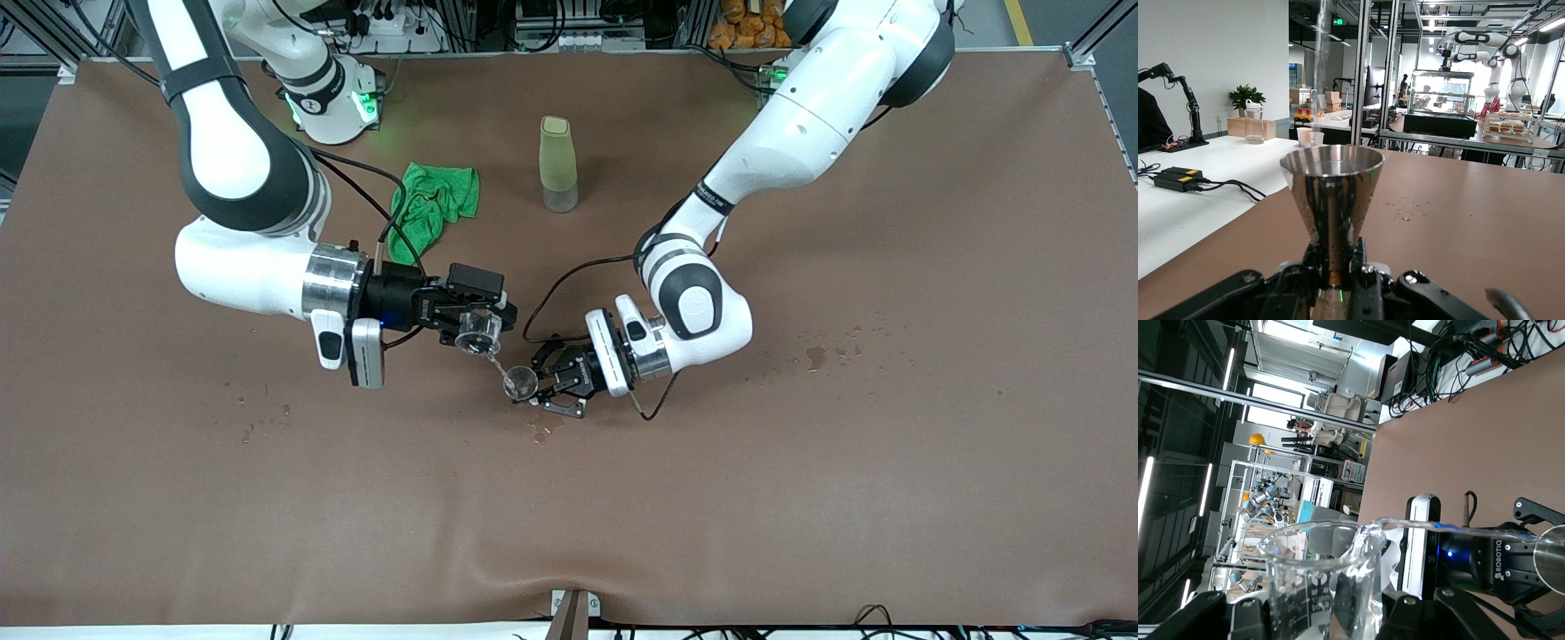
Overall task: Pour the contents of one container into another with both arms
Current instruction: 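Pour the beaker's liquid into the jigger held by the left gripper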
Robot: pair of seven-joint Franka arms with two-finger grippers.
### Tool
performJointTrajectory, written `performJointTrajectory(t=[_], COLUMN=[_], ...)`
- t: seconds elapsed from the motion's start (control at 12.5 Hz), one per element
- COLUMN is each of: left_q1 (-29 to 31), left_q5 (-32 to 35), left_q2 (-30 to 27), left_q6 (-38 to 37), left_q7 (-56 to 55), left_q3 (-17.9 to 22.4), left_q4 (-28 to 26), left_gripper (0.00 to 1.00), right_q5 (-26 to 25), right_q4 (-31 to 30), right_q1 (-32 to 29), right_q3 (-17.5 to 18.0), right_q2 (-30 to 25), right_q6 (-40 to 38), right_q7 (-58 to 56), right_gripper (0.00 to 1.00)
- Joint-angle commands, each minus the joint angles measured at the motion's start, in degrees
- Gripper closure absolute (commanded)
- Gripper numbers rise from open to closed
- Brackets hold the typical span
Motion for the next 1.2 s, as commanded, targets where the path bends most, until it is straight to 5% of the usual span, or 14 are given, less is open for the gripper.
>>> performJointTrajectory(t=[0.0,1.12], left_q1=[0.4,0.4], left_q5=[-0.6,-0.7], left_q2=[-1.9,-1.8], left_q6=[0.0,0.0], left_q7=[0.1,0.4], left_q3=[-0.5,-0.5], left_q4=[-2.1,-2.1], left_gripper=[1.0,1.0], right_q5=[0.8,0.6], right_q4=[-0.8,-1.1], right_q1=[-0.4,-0.1], right_q3=[0.4,0.4], right_q2=[-1.2,-1.4], right_q6=[0.0,-0.5], right_q7=[1.8,10.8], right_gripper=[1.0,1.0])
